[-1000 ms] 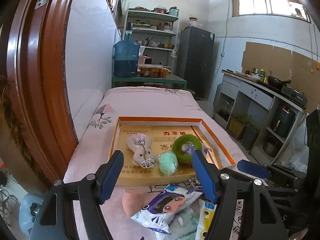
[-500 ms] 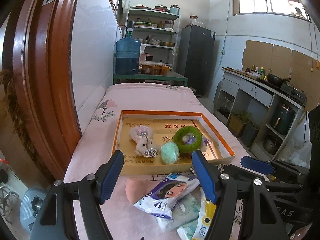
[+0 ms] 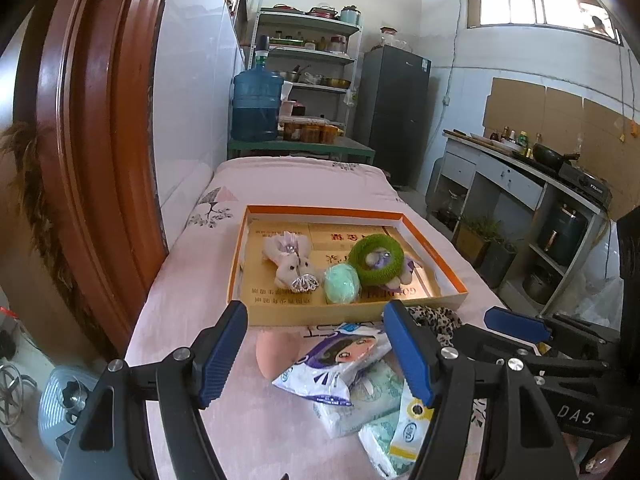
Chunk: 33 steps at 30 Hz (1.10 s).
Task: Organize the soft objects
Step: 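Withdraw both tools from the box toward the cartoon wipe packs, then grasp the white wipe pack with the left tool while the right tool grasps the yellow pack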
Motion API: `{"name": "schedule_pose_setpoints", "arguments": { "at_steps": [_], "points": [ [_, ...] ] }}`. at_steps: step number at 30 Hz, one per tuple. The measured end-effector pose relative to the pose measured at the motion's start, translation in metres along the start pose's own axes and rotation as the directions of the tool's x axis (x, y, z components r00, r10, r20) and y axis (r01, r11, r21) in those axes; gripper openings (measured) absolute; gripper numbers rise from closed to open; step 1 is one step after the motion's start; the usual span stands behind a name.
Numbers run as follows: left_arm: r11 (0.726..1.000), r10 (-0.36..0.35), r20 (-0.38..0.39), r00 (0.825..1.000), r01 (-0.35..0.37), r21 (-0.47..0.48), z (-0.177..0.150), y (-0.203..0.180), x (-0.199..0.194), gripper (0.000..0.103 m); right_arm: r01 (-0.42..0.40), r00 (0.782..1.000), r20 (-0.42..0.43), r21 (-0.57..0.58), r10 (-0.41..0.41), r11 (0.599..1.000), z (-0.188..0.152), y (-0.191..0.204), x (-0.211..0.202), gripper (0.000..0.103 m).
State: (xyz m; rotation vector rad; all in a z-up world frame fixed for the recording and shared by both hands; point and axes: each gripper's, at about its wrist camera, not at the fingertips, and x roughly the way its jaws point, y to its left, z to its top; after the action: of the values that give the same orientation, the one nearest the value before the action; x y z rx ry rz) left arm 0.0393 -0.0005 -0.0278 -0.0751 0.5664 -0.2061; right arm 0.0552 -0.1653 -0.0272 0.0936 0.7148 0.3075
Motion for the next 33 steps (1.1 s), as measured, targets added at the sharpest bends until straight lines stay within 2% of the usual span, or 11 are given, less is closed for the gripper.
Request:
{"name": "schedule_pose_setpoints", "arguments": {
  "at_steps": [19, 25, 33],
  "points": [
    [1.000, -0.012, -0.005, 1.000, 0.012, -0.015, -0.018, 0.004, -0.015, 0.070, -0.004, 1.000, -0.006, 0.011, 0.004, 1.000, -0.025, 0.006, -0.014, 0.055],
    [1.000, -0.019, -0.002, 1.000, 0.019, -0.024, -0.023, 0.009, -0.018, 0.070, 0.016, 1.000, -0.005, 0.013, -0.016, 1.000, -0.029, 0.006, -0.018, 0.055],
    [0.999, -0.031, -0.021, 0.999, 0.030, -0.029, -0.033, 0.012, -0.020, 0.070, 0.022, 0.999, -0.031, 0.031, -0.022, 0.999, -0.041, 0.000, -0.018, 0.055]
  ]
}}
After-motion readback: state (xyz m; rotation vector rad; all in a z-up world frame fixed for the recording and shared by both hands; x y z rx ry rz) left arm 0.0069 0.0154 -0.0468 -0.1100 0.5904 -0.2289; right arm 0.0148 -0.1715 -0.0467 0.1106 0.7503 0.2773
